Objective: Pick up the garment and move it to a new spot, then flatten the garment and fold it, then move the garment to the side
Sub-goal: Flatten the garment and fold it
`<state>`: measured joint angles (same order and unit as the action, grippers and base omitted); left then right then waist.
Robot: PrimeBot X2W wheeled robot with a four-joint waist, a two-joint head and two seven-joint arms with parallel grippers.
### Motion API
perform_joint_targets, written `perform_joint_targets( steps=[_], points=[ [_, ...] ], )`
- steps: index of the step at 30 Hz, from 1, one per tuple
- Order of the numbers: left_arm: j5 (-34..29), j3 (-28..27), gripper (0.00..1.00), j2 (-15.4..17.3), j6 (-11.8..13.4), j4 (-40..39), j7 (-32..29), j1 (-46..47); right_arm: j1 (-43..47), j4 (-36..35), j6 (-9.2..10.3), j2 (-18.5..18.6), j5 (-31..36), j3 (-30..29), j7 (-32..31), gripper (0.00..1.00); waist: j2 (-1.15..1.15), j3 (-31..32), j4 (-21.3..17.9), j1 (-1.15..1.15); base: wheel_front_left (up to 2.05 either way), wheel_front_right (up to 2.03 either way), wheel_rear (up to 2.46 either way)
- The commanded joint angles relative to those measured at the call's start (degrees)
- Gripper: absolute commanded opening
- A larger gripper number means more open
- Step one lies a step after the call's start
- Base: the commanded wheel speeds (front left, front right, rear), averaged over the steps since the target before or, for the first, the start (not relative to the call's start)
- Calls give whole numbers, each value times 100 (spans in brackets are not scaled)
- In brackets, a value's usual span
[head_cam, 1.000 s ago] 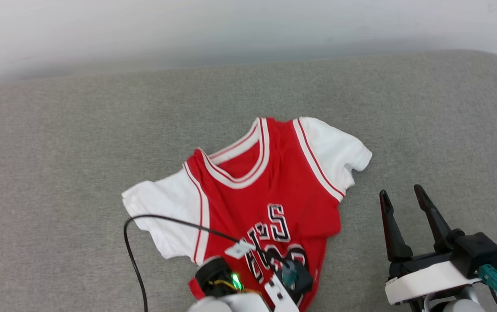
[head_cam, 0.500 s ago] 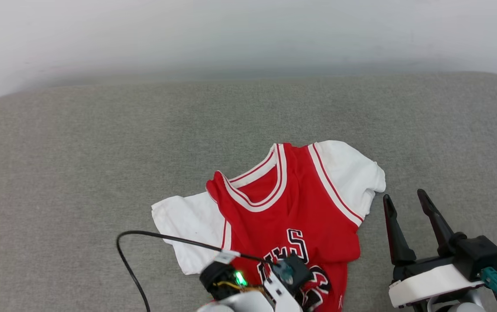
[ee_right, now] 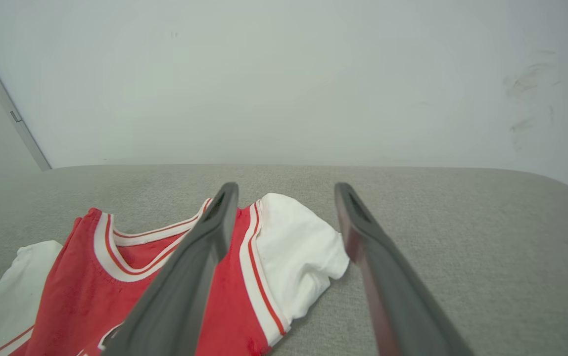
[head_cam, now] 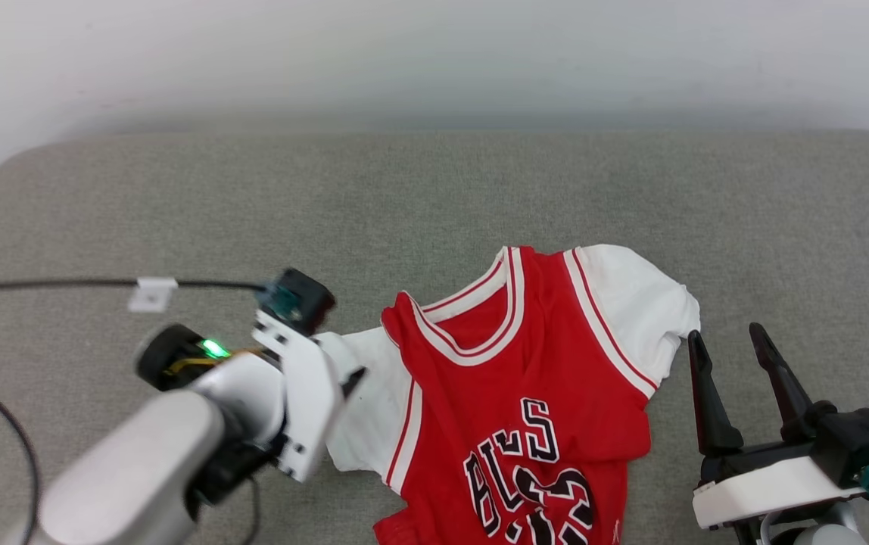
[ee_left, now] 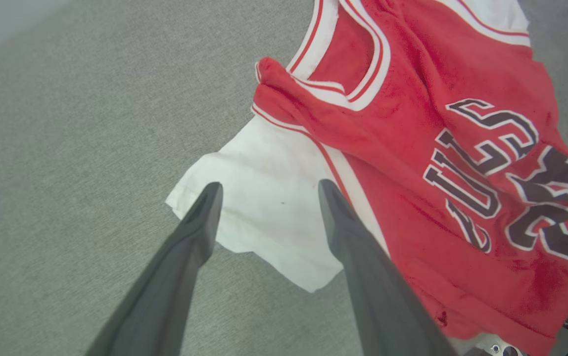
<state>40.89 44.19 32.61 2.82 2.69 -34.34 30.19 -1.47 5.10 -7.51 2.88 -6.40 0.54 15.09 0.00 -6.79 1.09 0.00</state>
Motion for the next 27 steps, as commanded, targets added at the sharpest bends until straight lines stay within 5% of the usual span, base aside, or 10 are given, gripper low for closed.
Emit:
perform_joint_targets(
  steps=[1,12,27],
  points=[
    [94,-63,100,170,-97,85,-221,161,-89,-30,4,-2,6,2,11,100,0,-127,-65,0,0,0,0],
    [548,-247,100,596,-466,1029,-1195,862,-308,-33,4,-2,-100,11,11,100,0,-628,-334,0,0,0,0],
    [529,102,100,295,-705,1939,-1359,936,-486,-41,4,-2,-118,44,11,100,0,-1084,-521,0,0,0,0]
  ],
)
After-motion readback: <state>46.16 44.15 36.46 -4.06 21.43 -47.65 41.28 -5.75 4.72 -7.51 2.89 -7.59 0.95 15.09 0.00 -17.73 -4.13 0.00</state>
